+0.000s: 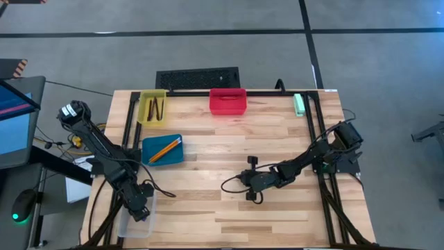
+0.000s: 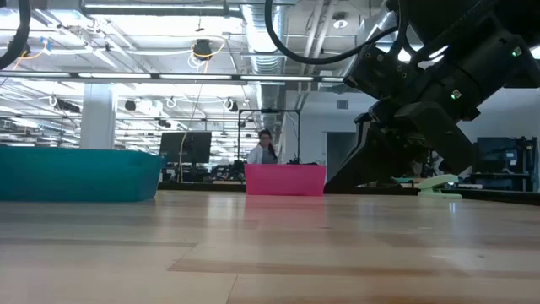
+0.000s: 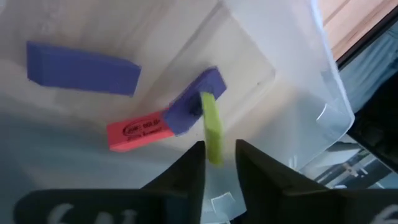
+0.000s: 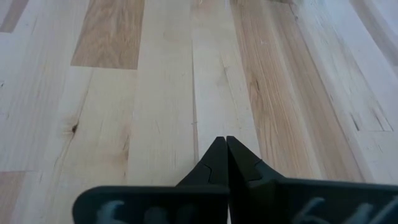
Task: Sort crayons/erasers/pens/pencils in bins
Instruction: Return to Home Position
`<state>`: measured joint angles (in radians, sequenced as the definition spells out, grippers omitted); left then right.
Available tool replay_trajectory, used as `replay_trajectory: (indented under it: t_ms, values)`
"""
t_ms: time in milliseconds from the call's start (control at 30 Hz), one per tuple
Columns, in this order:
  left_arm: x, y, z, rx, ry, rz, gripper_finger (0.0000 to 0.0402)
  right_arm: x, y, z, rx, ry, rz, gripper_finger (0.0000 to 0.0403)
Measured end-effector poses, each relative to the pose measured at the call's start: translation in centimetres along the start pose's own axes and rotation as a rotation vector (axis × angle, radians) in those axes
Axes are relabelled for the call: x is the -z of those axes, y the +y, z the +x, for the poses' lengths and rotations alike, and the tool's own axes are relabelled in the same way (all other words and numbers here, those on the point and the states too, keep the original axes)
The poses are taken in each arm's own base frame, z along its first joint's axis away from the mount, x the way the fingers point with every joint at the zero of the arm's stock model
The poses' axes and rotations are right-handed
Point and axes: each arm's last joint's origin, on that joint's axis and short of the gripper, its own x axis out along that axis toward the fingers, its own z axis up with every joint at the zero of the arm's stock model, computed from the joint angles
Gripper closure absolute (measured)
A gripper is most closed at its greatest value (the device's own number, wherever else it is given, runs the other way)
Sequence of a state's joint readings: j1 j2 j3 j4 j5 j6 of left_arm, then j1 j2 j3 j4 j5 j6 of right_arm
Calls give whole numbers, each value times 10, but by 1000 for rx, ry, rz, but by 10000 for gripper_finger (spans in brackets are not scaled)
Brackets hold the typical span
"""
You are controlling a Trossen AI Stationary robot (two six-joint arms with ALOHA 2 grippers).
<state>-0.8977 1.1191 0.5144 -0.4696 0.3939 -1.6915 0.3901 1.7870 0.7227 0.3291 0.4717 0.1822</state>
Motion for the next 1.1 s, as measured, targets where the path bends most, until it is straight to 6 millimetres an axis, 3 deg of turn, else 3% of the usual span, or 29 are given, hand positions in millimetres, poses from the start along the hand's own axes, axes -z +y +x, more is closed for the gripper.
replay_trajectory:
  t_ms: [267, 367, 467, 667, 867, 1100]
  values:
    - [4, 0, -1, -18, 137, 15, 259, 0, 0, 0, 0, 0, -1, 398]
    - [11, -7, -8, -7, 242, 100, 267, 0, 0, 0, -2, -5, -5, 400]
    - [13, -7, -17, 4, 227, 154, 299, -2, 2, -1, -8, -18, -4, 400]
    - [-1, -11, -45, 168, -107, 322, 390, -7, 8, -3, -30, -77, -37, 400]
    - [-27, -12, -80, 247, -543, 600, 400, -15, 2, 0, -147, -162, -95, 401]
    - [-68, -8, -106, 33, -965, 882, 401, -20, -28, -9, -274, -322, -49, 401]
